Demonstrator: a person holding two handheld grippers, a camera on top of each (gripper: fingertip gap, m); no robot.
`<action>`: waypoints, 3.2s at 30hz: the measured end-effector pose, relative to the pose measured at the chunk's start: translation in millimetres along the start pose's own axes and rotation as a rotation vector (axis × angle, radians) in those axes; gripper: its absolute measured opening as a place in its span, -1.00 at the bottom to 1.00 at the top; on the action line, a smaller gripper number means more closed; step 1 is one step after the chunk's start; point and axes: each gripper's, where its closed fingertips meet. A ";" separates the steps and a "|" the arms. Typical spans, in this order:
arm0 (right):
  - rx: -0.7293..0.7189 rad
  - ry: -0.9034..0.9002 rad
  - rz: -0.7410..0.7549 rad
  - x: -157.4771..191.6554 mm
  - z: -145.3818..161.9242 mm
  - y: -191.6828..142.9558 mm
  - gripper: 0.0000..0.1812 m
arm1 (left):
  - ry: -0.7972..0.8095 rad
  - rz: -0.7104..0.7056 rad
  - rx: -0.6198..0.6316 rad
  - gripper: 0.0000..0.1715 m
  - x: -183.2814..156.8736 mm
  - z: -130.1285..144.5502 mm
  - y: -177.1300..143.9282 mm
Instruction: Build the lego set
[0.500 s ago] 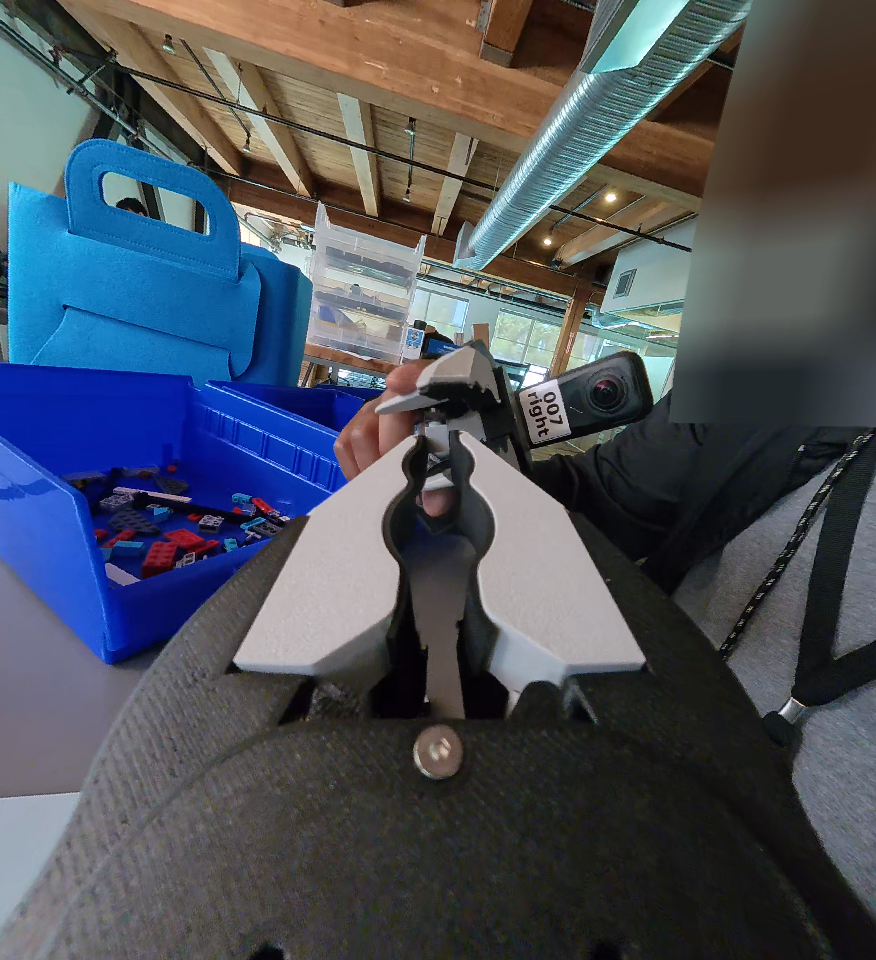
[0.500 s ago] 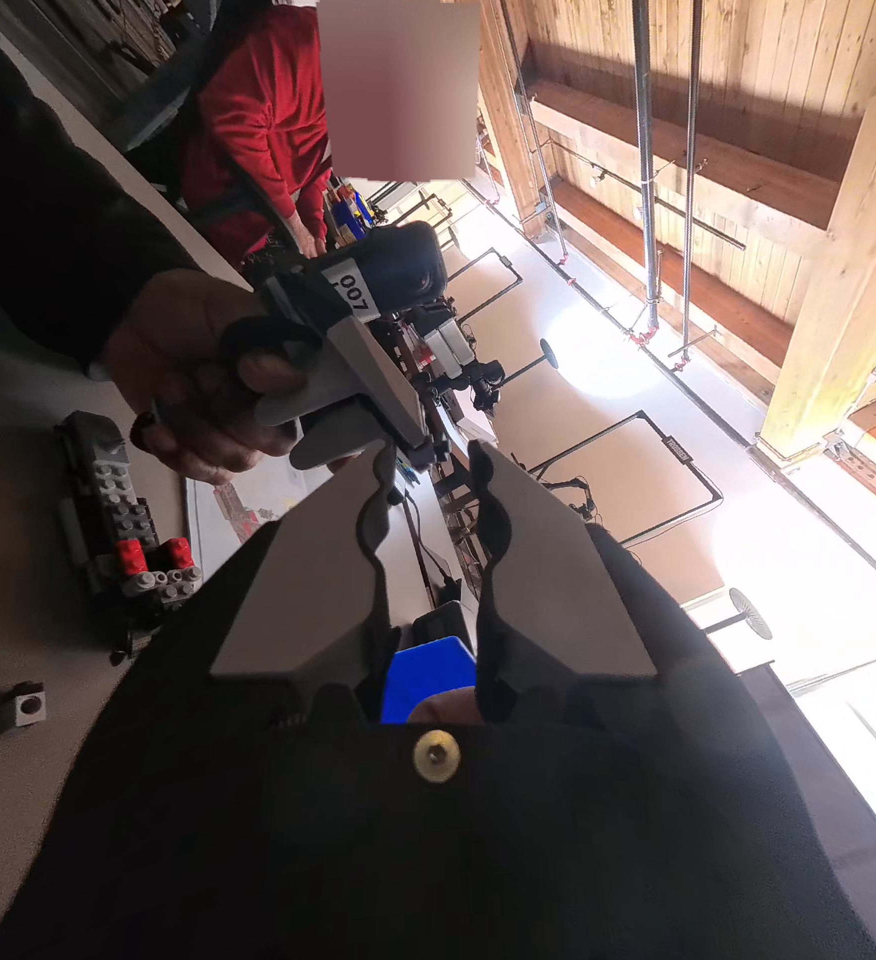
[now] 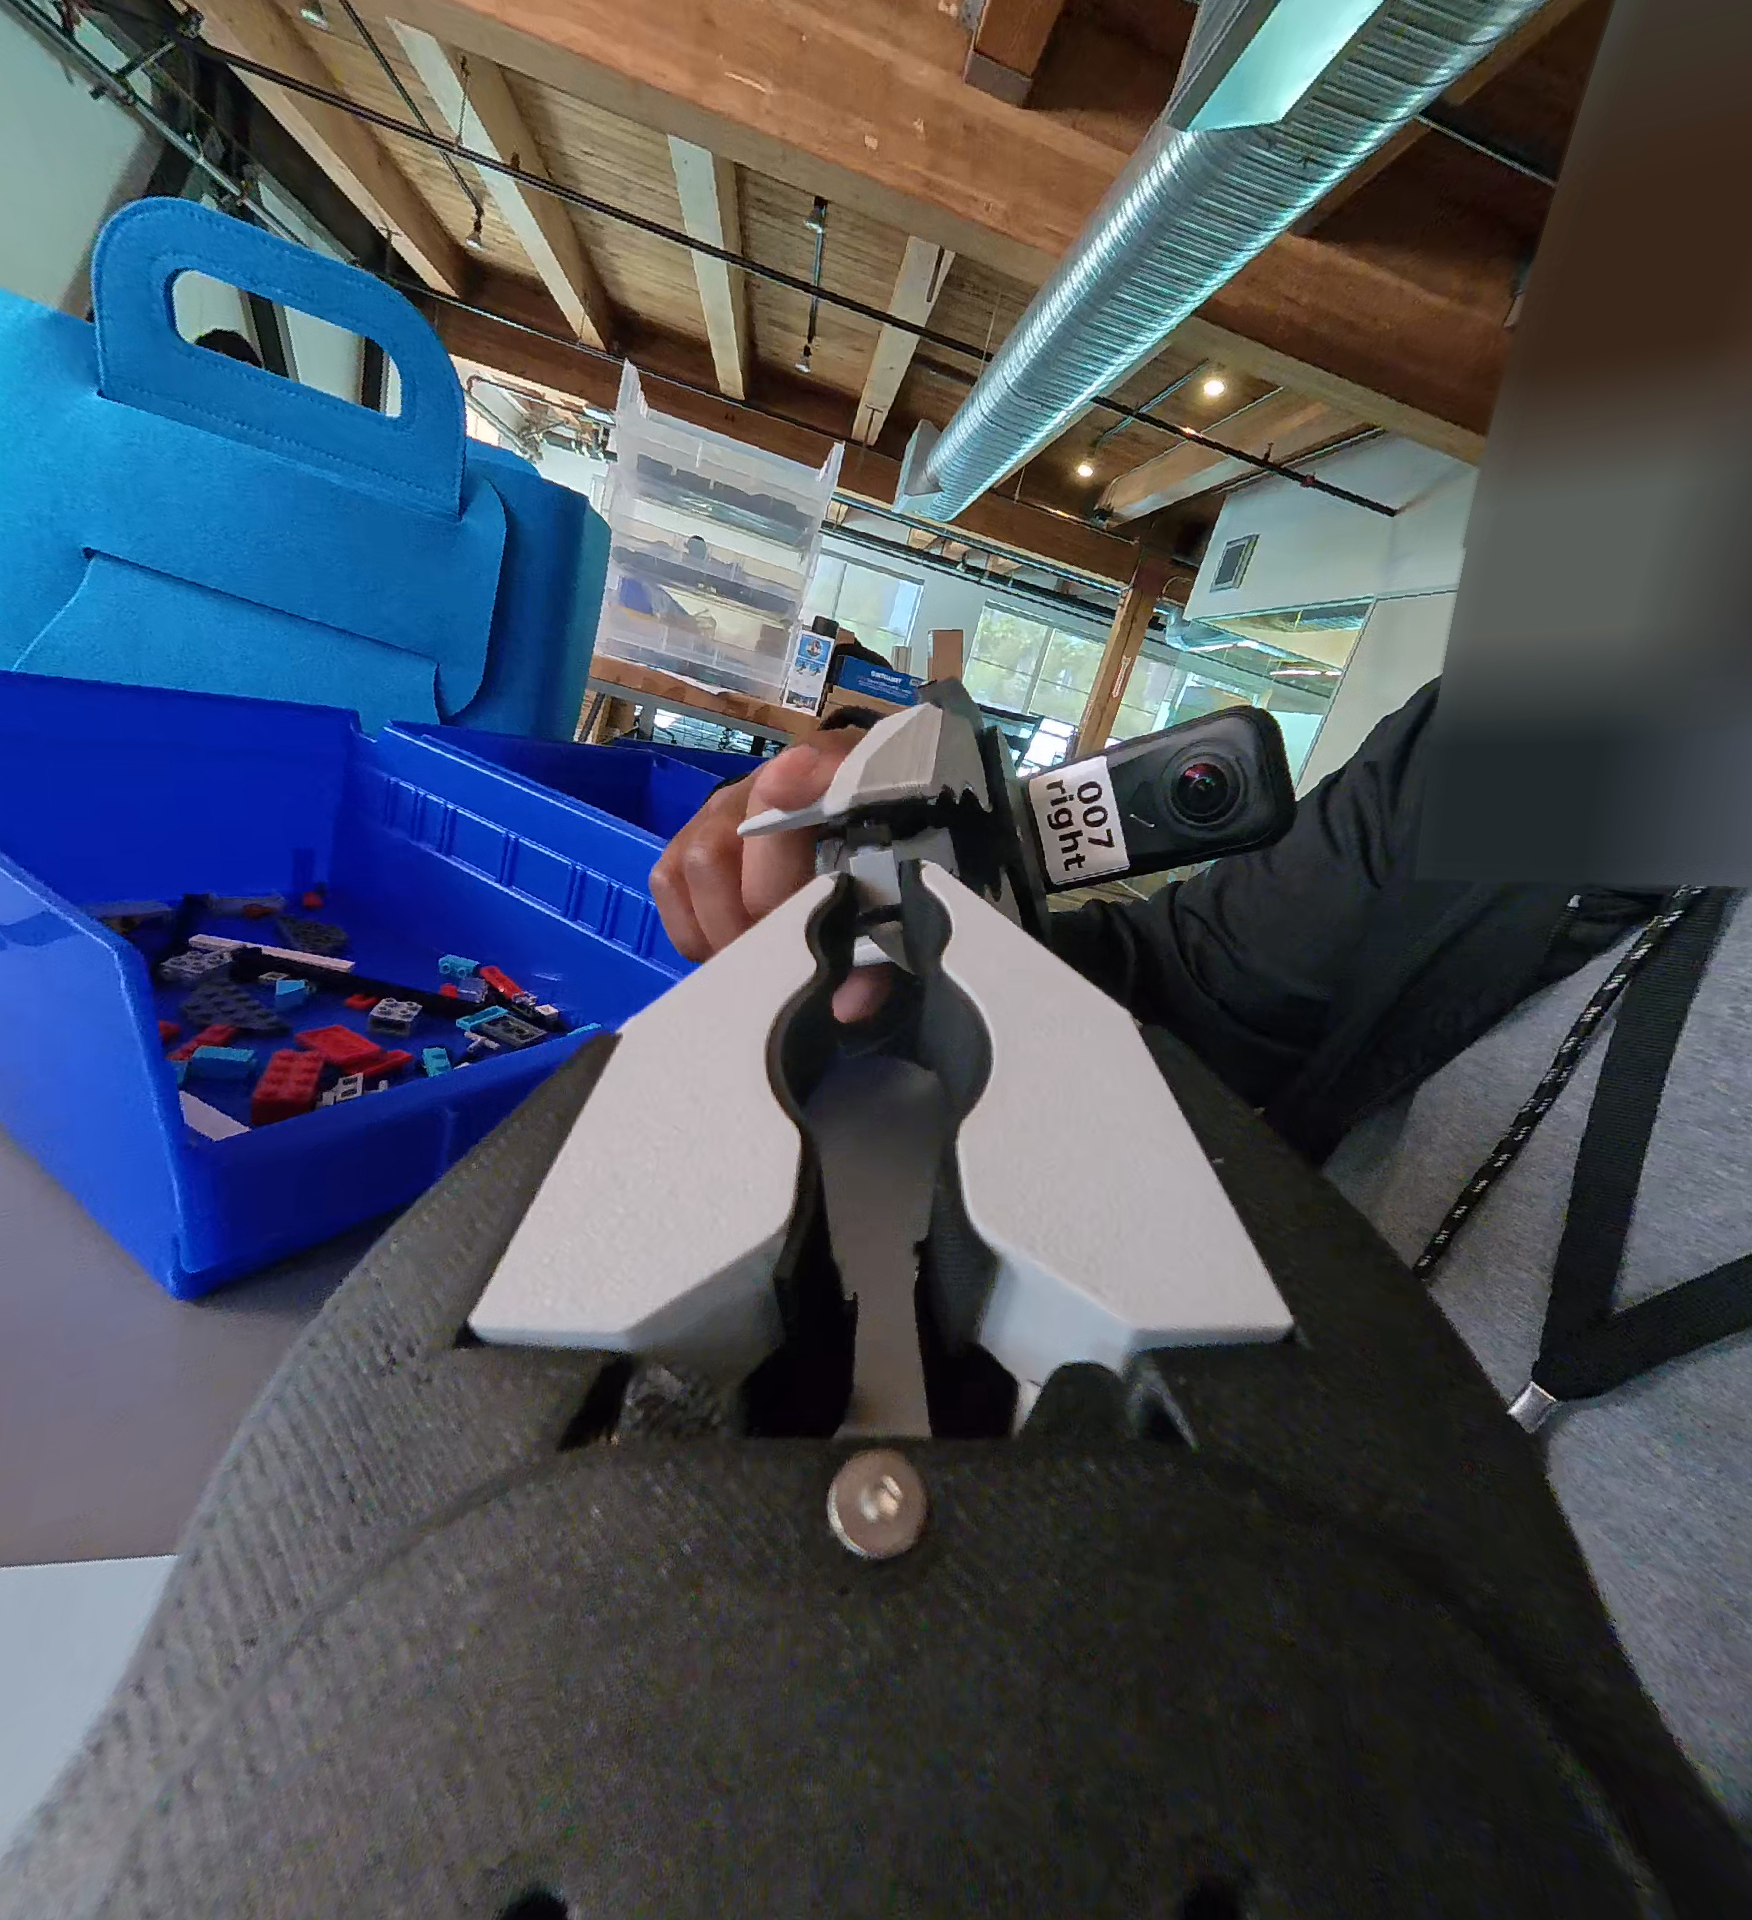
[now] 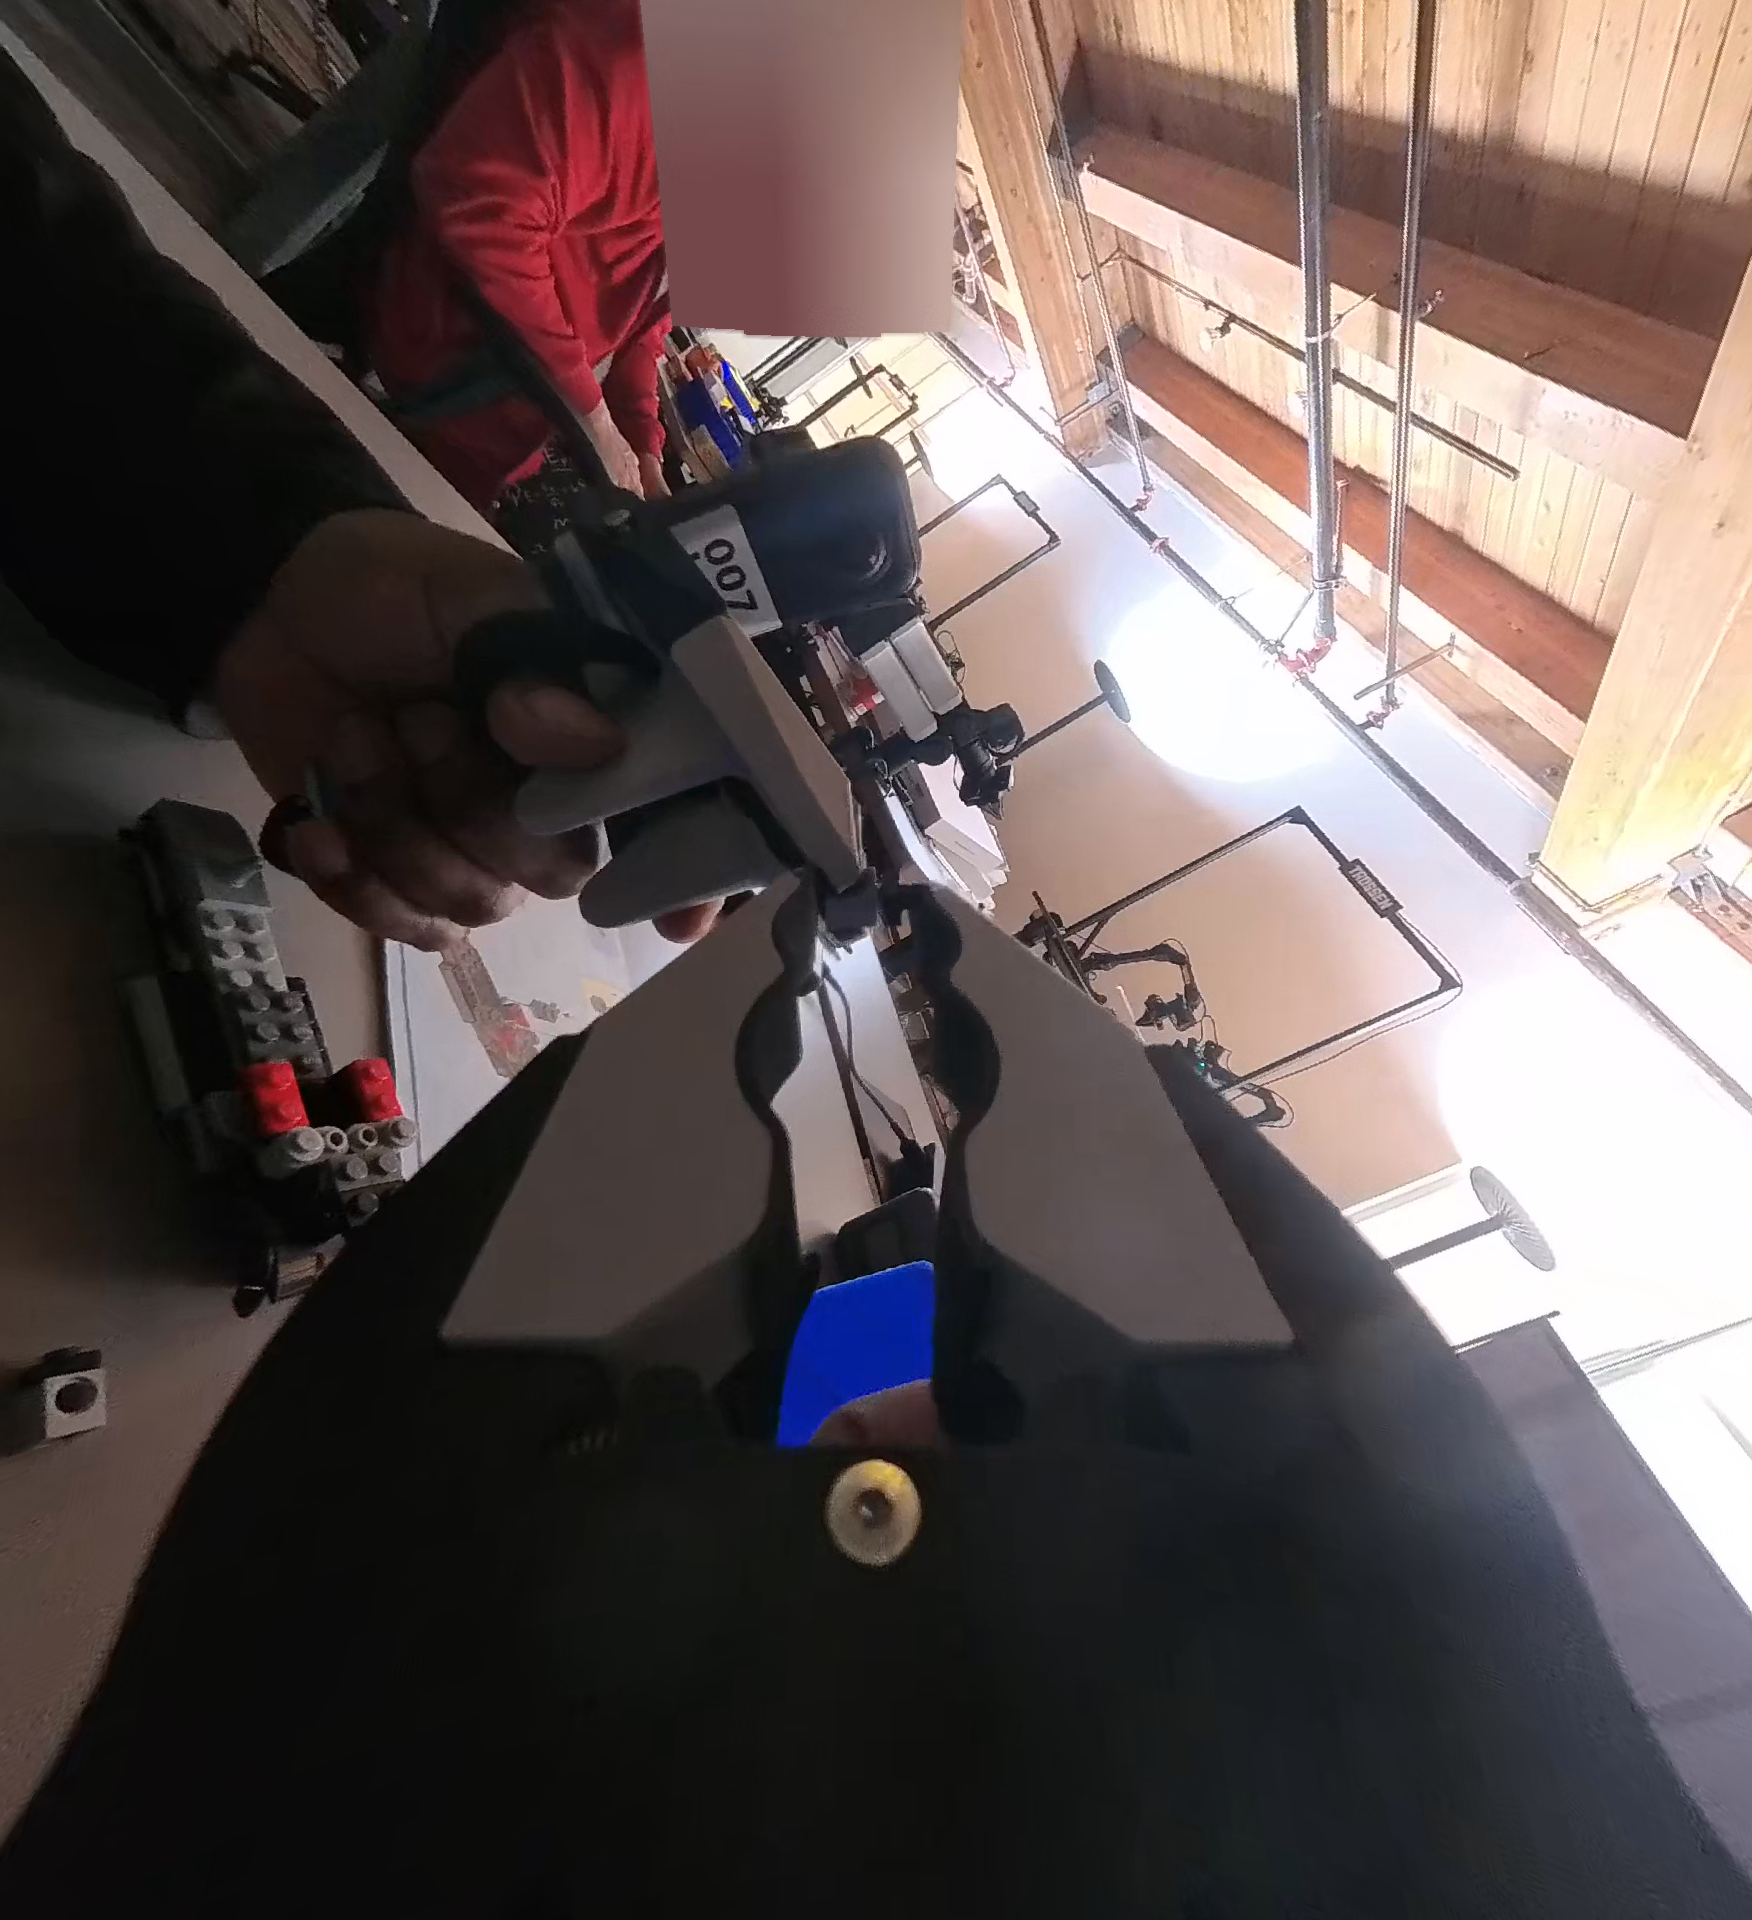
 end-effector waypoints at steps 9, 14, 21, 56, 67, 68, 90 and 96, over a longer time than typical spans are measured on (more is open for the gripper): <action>0.027 -0.044 -0.021 3.4 4.8 -0.3 -0.82 | -0.052 -0.022 0.025 -0.91 5.4 3.1 0.0; 0.042 -0.081 -0.024 5.4 7.7 -0.2 -0.82 | -0.074 -0.039 0.035 -0.91 8.7 4.4 -0.2; 0.058 -0.120 -0.037 8.0 9.7 -0.5 -0.83 | -0.103 -0.053 0.045 -0.91 12.0 6.3 -0.2; -0.085 0.310 -0.057 2.6 -0.7 -1.3 -0.82 | -0.016 -0.043 0.055 -0.90 2.6 3.7 -0.5; -0.004 0.041 0.058 2.1 5.4 -1.2 -0.82 | -0.033 -0.087 0.066 -0.90 8.8 3.1 -0.5; -0.003 0.026 0.061 3.0 5.7 -1.1 -0.82 | -0.024 -0.093 0.071 -0.90 9.2 3.4 -0.9; 0.031 0.034 0.025 12.7 12.9 -1.5 -0.80 | 0.292 -0.290 0.161 -0.91 22.9 8.3 -4.8; 0.019 0.140 -0.027 17.5 15.1 -1.4 -0.79 | 0.320 -0.307 0.186 -0.92 25.7 11.4 -6.2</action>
Point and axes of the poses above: each gripper's, where its closed fingertips meet, y out along the fingers, z out of its underside, x = y × z across the jaws, and after that the axes turned 13 degrees about -y, right-handed
